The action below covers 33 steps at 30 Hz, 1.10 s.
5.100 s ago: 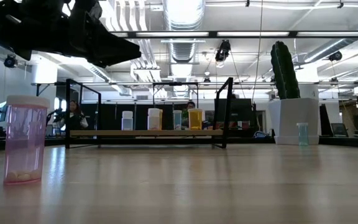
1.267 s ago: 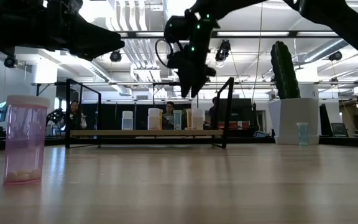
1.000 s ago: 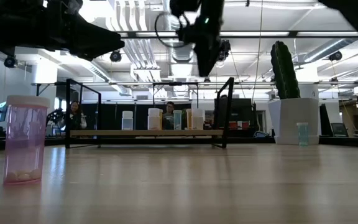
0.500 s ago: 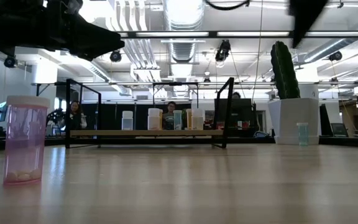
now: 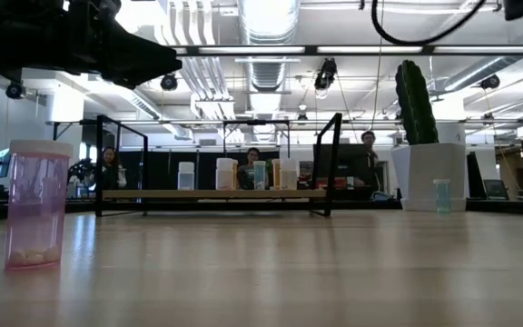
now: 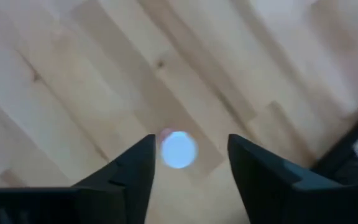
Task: Pick and place medicine bottles onto shelf by color
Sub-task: Put the middle pink pill bottle on the shelf
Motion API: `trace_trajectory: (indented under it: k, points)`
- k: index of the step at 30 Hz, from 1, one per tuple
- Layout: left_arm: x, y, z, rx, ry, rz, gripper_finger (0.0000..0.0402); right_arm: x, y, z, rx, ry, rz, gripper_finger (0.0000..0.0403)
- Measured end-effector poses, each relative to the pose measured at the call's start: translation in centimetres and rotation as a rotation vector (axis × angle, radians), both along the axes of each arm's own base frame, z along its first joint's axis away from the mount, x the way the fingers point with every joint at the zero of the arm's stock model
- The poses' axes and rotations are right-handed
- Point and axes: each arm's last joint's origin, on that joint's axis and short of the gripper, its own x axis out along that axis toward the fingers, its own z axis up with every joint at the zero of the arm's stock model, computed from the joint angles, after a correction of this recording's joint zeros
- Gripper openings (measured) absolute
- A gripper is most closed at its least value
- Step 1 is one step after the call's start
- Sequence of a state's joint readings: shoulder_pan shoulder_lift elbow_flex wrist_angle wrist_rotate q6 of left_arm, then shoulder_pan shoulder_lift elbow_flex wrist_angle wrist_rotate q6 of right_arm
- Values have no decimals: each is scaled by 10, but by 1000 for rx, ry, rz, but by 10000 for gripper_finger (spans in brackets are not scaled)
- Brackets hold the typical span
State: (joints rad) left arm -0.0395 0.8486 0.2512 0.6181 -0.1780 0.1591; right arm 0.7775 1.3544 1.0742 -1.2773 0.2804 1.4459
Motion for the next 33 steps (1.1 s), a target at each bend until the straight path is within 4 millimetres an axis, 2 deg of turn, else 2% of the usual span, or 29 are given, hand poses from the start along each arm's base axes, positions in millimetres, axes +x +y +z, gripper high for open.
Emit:
trace_trajectory:
  k: [4, 9, 25, 29, 33]
  points:
    - [0, 0, 0, -15, -1, 0, 218, -4, 2, -19, 31, -9, -20, 212]
    - [0, 0, -1, -17, 0, 3, 218, -12, -5, -35, 2, 26, -44, 214]
    - [0, 0, -1, -17, 3, 2, 218, -10, -2, -44, 66, 10, -12, 215]
    - [0, 0, -1, -17, 3, 2, 218, -11, 1, -44, 105, 72, 78, 215]
    - [0, 0, -1, -14, 4, 2, 218, -14, 6, -51, 79, 130, 224, 215]
